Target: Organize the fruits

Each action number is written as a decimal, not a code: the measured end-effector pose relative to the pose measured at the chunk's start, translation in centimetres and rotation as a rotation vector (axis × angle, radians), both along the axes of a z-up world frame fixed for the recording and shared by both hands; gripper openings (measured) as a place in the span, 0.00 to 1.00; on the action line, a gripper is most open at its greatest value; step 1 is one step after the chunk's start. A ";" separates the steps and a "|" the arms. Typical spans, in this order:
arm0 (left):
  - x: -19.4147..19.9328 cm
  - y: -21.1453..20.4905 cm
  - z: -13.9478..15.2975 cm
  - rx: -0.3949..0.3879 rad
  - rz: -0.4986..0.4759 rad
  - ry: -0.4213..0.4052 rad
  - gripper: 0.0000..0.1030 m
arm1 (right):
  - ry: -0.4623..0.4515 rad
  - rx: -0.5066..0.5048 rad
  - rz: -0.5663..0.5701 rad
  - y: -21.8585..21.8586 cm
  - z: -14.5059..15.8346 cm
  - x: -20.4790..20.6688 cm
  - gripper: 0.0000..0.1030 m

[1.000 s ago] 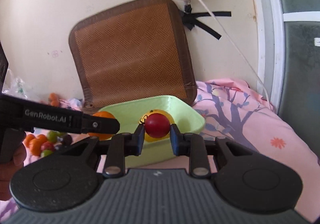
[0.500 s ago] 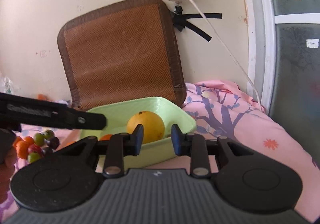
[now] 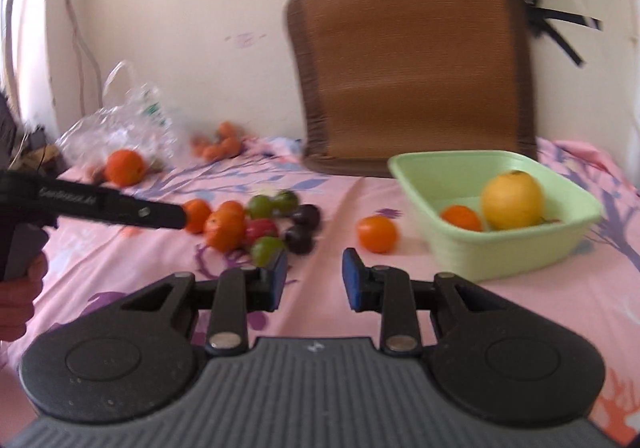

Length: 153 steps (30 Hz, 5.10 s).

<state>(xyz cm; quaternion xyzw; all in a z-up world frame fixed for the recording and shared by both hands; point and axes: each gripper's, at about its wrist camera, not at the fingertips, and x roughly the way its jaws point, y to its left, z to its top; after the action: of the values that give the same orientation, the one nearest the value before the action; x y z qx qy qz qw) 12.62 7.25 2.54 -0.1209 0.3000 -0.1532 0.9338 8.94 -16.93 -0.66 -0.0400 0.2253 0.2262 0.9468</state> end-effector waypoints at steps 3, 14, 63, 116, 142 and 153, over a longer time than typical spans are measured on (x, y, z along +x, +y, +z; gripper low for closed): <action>1.1 -1.0 -0.3 0.005 -0.023 0.009 0.56 | 0.032 -0.028 0.026 1.7 -0.6 1.3 0.33; 2.4 -1.9 -2.2 0.003 -0.011 0.047 0.39 | 0.140 0.002 0.055 3.5 -1.7 3.3 0.29; -7.8 -18.1 1.2 0.164 -0.391 -0.107 0.34 | -0.112 0.038 -0.254 -11.6 -1.5 -10.8 0.29; 2.2 2.3 -1.8 0.119 0.040 0.006 0.52 | -0.005 -0.029 0.065 5.0 0.1 1.1 0.40; -2.9 -0.7 -2.4 0.171 0.094 0.001 0.37 | 0.028 -0.010 -0.020 2.7 -0.8 -2.8 0.31; -7.3 -3.7 -2.6 0.203 0.076 -0.021 0.37 | 0.009 0.023 -0.162 -1.5 -2.0 -7.7 0.31</action>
<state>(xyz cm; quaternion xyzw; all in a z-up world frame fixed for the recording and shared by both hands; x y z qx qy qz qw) 5.27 3.50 -0.04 -0.0354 0.2991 -0.0878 0.9495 1.20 -18.46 -2.65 -0.0096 0.2296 0.1514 0.9614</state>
